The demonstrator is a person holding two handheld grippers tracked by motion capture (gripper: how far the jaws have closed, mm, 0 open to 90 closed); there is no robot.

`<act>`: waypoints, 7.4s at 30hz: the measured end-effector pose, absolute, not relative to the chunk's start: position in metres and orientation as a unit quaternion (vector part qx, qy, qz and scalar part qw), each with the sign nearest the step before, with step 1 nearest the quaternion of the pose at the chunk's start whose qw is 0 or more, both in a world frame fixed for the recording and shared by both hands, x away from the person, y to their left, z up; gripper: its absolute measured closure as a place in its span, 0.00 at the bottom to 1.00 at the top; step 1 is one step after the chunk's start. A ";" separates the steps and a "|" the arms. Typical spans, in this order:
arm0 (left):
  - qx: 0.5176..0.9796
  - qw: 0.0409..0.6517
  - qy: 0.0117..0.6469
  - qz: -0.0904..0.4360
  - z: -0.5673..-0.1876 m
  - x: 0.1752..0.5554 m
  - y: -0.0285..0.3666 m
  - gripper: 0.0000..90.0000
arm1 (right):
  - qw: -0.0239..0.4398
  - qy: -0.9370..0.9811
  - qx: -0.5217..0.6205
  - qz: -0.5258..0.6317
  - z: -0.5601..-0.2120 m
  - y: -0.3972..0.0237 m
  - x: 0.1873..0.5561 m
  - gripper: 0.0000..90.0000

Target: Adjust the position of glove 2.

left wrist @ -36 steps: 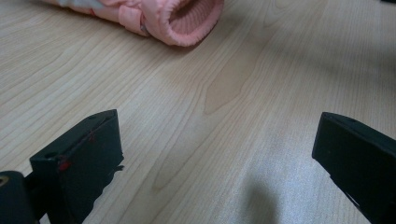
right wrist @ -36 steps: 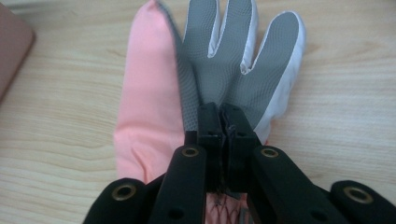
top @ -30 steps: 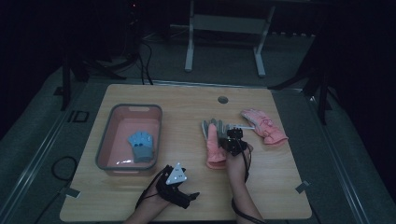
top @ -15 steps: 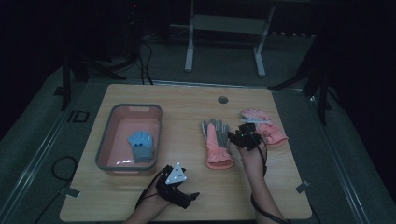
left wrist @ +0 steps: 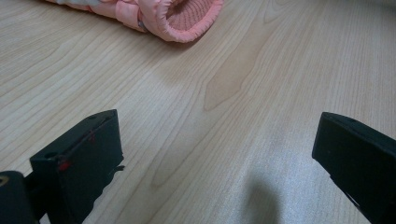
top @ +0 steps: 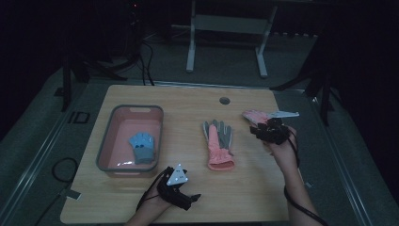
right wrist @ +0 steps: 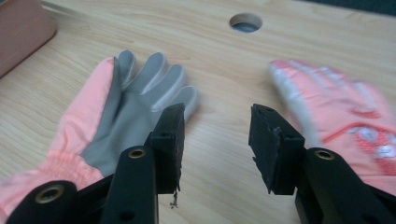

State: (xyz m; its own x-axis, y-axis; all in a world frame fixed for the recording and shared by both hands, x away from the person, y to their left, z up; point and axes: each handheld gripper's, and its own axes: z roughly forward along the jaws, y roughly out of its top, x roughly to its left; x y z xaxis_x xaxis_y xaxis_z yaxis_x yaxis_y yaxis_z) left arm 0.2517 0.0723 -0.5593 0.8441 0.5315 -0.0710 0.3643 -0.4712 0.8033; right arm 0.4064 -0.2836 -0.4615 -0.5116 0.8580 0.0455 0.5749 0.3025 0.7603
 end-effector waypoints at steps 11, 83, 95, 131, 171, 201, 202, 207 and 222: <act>0.852 0.441 0.264 0.094 -0.560 0.252 0.072 0.02 | 0.186 0.781 0.463 0.376 -0.465 -0.348 0.431 0.63; 0.856 0.436 0.260 0.094 -0.562 0.253 0.072 0.02 | 0.219 0.662 0.645 0.312 -0.503 -0.298 0.375 0.98; 0.857 0.436 0.259 0.093 -0.562 0.253 0.072 0.02 | 0.195 0.696 0.619 0.307 -0.507 -0.298 0.379 0.82; 0.858 0.434 0.259 0.090 -0.563 0.252 0.072 0.02 | 0.149 0.789 0.519 0.294 -0.522 -0.328 0.402 0.73; 0.859 0.433 0.258 0.093 -0.563 0.252 0.071 0.02 | 0.211 0.747 0.510 0.371 -0.405 -0.244 0.368 0.99; 0.859 0.433 0.256 0.092 -0.563 0.252 0.071 0.02 | 0.164 0.775 0.515 0.327 -0.470 -0.161 0.380 0.99; 0.859 0.433 0.256 0.093 -0.563 0.252 0.071 0.02 | 0.164 0.776 0.516 0.325 -0.475 -0.159 0.380 0.99; 0.859 0.433 0.256 0.092 -0.563 0.252 0.071 0.02 | 0.160 0.780 0.512 0.323 -0.488 -0.155 0.381 0.96; 0.860 0.432 0.252 0.098 -0.563 0.253 0.071 0.02 | 0.151 0.795 0.472 0.351 -0.471 -0.174 0.377 0.51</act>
State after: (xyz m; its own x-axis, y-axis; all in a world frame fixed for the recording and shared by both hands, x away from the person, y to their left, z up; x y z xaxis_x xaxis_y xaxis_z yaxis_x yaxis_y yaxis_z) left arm 0.2526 0.0707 -0.5634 0.8535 0.5187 -0.0499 0.3498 -0.4993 0.7927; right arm 0.3771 -0.1742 -0.4711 -0.5096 0.8556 0.0906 0.6438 0.3093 0.6999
